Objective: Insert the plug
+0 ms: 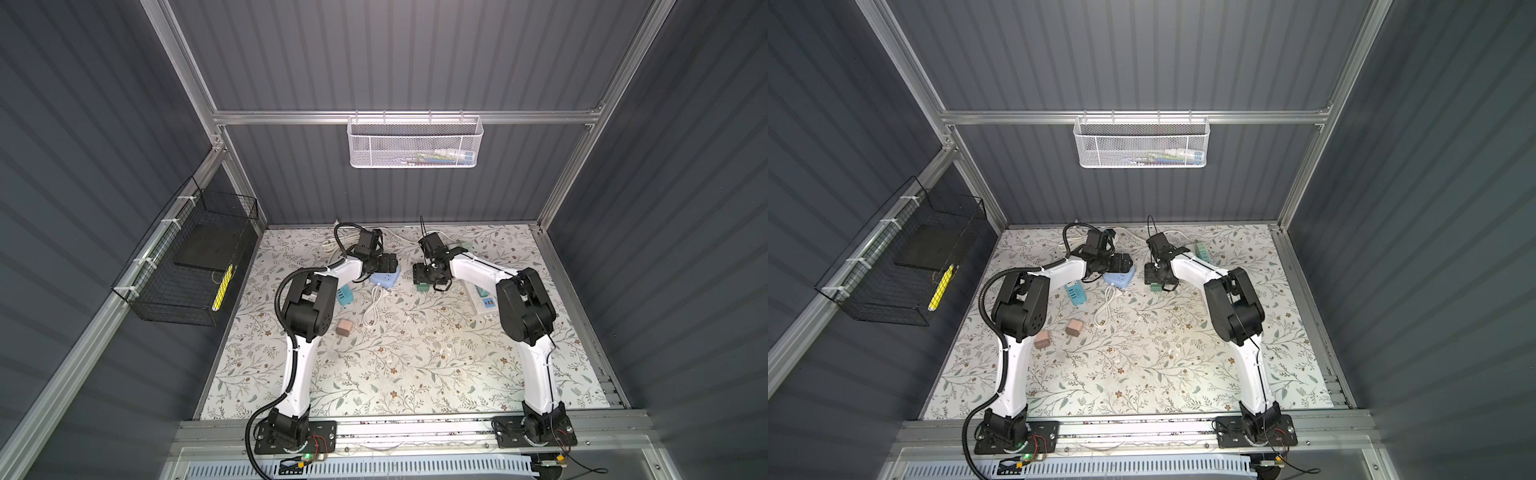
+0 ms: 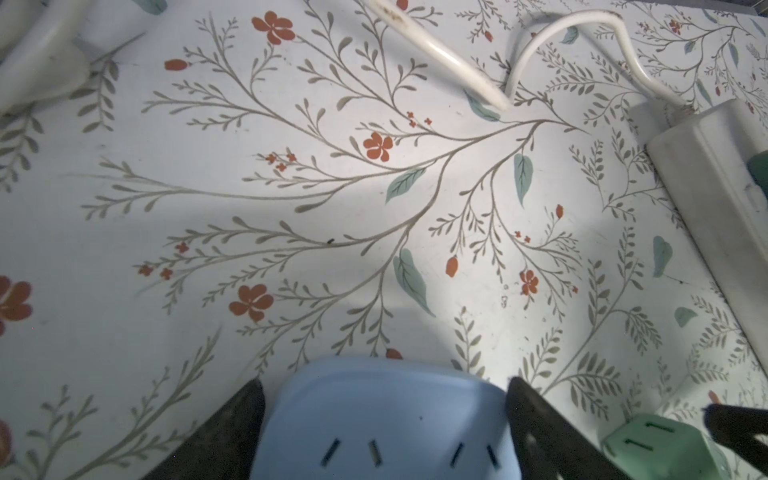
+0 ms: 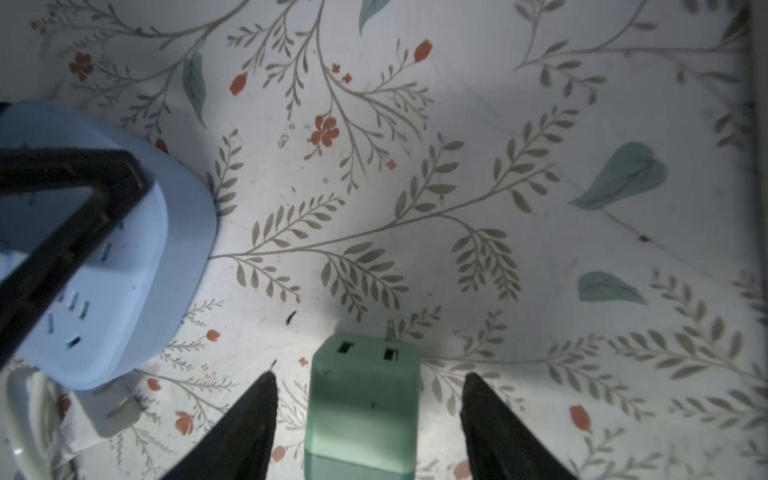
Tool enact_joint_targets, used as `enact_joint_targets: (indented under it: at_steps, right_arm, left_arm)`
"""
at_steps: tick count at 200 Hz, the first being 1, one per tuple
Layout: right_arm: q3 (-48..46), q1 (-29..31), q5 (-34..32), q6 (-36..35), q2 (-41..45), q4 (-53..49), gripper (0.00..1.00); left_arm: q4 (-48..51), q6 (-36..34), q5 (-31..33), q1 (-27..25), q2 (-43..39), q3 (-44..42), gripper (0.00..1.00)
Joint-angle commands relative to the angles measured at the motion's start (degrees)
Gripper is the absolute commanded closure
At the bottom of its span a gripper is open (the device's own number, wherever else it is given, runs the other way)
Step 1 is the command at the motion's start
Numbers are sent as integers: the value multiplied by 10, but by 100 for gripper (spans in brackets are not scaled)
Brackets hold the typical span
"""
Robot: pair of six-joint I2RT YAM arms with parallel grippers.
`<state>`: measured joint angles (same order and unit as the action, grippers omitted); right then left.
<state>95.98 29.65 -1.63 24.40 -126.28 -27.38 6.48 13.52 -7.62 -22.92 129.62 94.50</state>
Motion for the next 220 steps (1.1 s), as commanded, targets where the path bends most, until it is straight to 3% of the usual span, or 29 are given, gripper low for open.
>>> enact_joint_targets:
  at_steps: [1, 37, 57, 83, 127, 157, 184, 220]
  right_arm:
    - [25, 5, -17, 7, -21, -28, 36]
    - [4, 5, -34, 12, -13, -24, 63]
    - [-46, 5, -48, 12, 42, 4, 69]
    - [-124, 5, -59, 12, 136, 29, 71]
    - [-252, 5, -71, 16, 299, 29, 71]
    - [-327, 5, -87, 22, 396, 6, 70]
    - [-395, 11, -80, 40, 468, 3, 70]
    - [-467, 50, -88, 78, 513, 5, 70]
  left_arm:
    - [1, -13, -14, 2, -26, -6, 10]
    - [-16, 6, -32, 2, -39, -31, 12]
    - [-32, 31, -56, 3, -44, -51, 15]
    - [-59, 41, -86, -16, -58, -85, 17]
    - [-65, -17, -96, -89, -95, -130, 17]
    - [-93, -19, -141, -123, -130, -209, 18]
    - [-112, -15, -119, -138, -176, -262, 16]
    - [-45, -23, -60, -138, -251, -246, 11]
